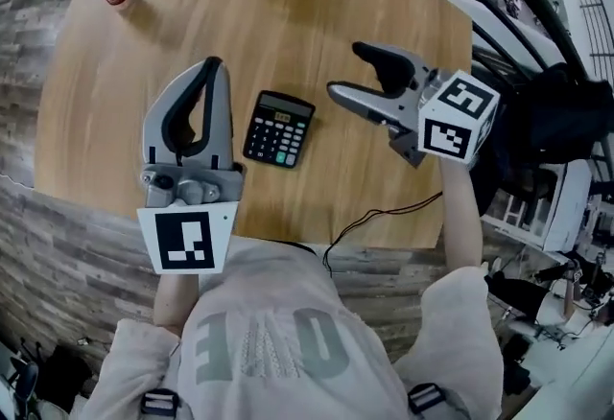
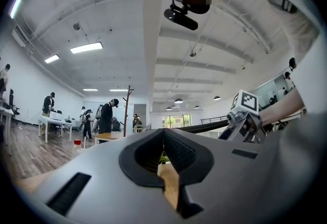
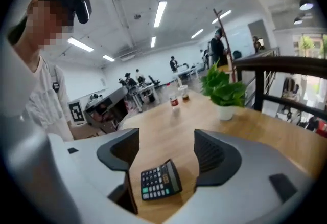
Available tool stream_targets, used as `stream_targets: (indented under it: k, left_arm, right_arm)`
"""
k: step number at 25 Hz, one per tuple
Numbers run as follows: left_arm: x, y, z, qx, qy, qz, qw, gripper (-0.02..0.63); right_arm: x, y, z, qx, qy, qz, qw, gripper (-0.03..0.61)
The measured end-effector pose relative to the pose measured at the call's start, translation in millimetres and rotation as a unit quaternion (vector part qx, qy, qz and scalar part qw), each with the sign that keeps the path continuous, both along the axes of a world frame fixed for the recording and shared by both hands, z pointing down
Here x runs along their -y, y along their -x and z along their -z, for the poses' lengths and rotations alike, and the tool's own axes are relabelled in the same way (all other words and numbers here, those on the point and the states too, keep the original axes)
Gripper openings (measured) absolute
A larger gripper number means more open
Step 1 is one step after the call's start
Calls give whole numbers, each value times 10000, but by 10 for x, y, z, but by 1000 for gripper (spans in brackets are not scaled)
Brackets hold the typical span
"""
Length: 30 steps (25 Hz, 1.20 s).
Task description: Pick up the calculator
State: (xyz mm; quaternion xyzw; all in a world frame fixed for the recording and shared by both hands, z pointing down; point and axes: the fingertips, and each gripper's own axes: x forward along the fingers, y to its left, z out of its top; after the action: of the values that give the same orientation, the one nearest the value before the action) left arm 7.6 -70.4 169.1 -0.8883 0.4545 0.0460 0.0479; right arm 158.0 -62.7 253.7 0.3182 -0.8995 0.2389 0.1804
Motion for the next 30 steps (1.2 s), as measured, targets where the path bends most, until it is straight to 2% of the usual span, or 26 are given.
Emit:
stream_targets:
  k: [3, 7, 10, 15, 20, 27, 30]
  left_arm:
    - [104, -30, -160, 72, 82, -67, 9999, 9]
    - [268, -41, -358, 145, 185, -74, 9997, 9]
    - [377, -27, -515, 206, 350, -12, 9992, 9]
    - [589, 55, -838, 175, 719, 152, 9971, 9]
    - [683, 43, -1120, 130, 1028, 210, 9944, 11]
    - [692, -86, -1286, 87, 1205, 38, 9927, 9]
    - [691, -94, -1311, 76, 1249, 0, 9921, 9]
  right_arm:
    - [133, 165, -464, -27, 919, 713, 9932, 325]
    - [200, 364, -1012, 139, 2094, 1499, 9662, 324]
    - [137, 444, -1397, 37, 2935, 2042, 9339, 324]
    - [-42, 504, -1809, -119, 4135, 2820, 8656, 322]
    - [-190, 558, -1967, -51, 4780, 3273, 8151, 321]
    - [-321, 600, -2069, -39, 5203, 3638, 7726, 308]
    - [-381, 608, -2070, -121, 5303, 3744, 7606, 301]
